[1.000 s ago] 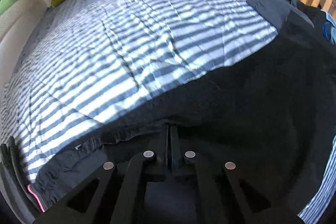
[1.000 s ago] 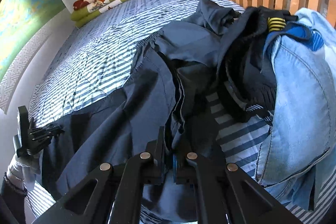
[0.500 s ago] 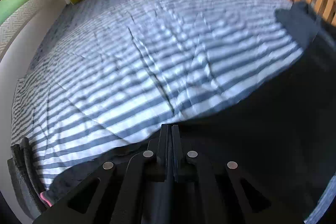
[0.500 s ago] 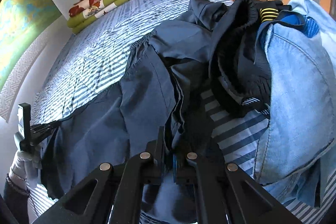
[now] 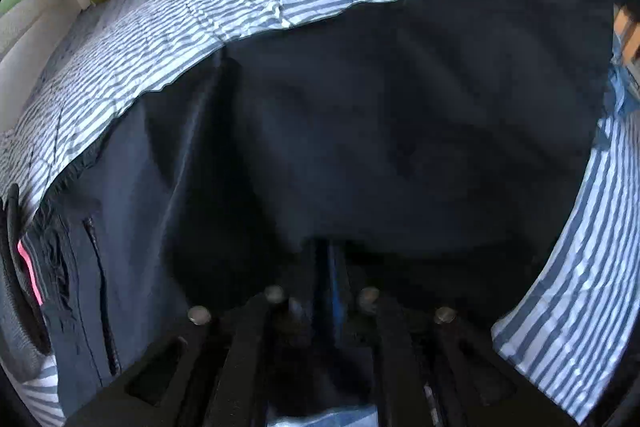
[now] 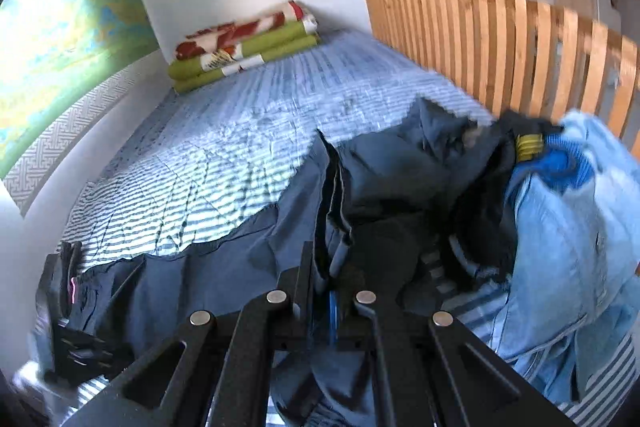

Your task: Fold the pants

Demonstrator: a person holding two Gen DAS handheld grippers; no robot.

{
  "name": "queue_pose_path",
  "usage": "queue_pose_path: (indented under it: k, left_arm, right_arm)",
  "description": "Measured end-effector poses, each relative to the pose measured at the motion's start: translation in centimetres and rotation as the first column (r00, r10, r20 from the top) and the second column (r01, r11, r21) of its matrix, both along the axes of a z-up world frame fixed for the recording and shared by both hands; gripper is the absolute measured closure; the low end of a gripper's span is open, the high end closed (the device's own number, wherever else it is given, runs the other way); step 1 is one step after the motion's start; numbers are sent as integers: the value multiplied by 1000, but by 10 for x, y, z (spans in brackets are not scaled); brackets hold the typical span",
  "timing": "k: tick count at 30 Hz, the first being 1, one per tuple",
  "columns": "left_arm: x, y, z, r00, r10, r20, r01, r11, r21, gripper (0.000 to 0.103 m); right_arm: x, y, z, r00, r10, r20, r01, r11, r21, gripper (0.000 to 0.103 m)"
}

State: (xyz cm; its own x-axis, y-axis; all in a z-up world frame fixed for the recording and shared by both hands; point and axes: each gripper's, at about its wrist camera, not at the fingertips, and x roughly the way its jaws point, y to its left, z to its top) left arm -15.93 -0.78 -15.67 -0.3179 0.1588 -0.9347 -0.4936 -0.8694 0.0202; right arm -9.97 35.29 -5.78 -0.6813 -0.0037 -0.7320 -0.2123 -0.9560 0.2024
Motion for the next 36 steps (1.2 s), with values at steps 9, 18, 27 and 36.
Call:
queue_pose_path:
  k: [9,18,27,36]
  left_arm:
    - [-11,-77,-7,978,186,-92,-182,982,54,87]
    - [-38,-77,-119,975,217,-44,-217,976,2,86]
    - [-10,-133,-107,914,378,-147,-340,912,227,76]
    - [-33,-217,-163,824,558,-95,-491,788,372,76]
  right_arm:
    - [9,-12,45,997,31,-74,-31,1000,-3,99]
    - [14,-54,71,990,74,-118,-80,996,-47,98]
    - [18,-202,104,910,371,-187,-350,927,137,98]
    - [-17,-388,7,788,615,-6,-606,778,167,98]
